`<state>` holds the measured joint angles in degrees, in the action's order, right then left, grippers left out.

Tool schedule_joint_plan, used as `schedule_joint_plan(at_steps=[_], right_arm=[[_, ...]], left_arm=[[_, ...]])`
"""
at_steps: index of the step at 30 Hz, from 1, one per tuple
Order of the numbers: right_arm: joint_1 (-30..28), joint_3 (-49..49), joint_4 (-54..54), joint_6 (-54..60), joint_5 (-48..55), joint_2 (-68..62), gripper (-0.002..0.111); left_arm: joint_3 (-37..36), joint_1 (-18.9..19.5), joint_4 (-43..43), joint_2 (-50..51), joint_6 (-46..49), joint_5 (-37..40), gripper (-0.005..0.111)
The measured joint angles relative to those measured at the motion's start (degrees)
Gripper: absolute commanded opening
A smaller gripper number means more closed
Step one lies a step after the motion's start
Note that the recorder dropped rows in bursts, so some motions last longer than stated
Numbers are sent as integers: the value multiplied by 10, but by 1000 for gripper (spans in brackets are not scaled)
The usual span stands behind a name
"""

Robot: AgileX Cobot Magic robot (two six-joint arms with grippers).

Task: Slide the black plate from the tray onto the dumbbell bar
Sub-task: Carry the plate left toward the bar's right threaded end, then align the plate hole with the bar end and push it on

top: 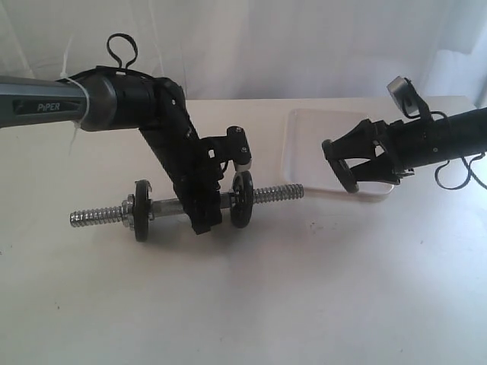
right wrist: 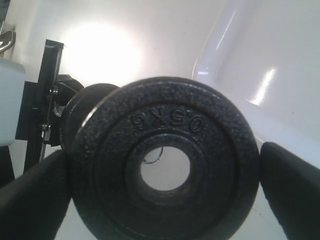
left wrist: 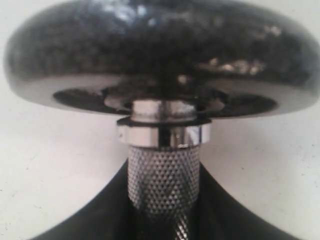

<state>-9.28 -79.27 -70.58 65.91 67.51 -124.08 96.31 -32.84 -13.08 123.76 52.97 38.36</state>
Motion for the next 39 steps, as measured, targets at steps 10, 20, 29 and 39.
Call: schedule_joint_plan(at_steps=[10,20,29,39], right_arm=[[13,0,-19,2,0,0,0],[13,0,-26,2,0,0,0],[13,0,-37,3,0,22,0],[13,0,-42,5,0,30,0]], left_arm=[[-1,6,-56,4,71,-19,0],[-3,1,-77,9,75,-94,0],[-7,29,-151,9,135,-107,0],[-9,50,-332,9,307,-87,0]])
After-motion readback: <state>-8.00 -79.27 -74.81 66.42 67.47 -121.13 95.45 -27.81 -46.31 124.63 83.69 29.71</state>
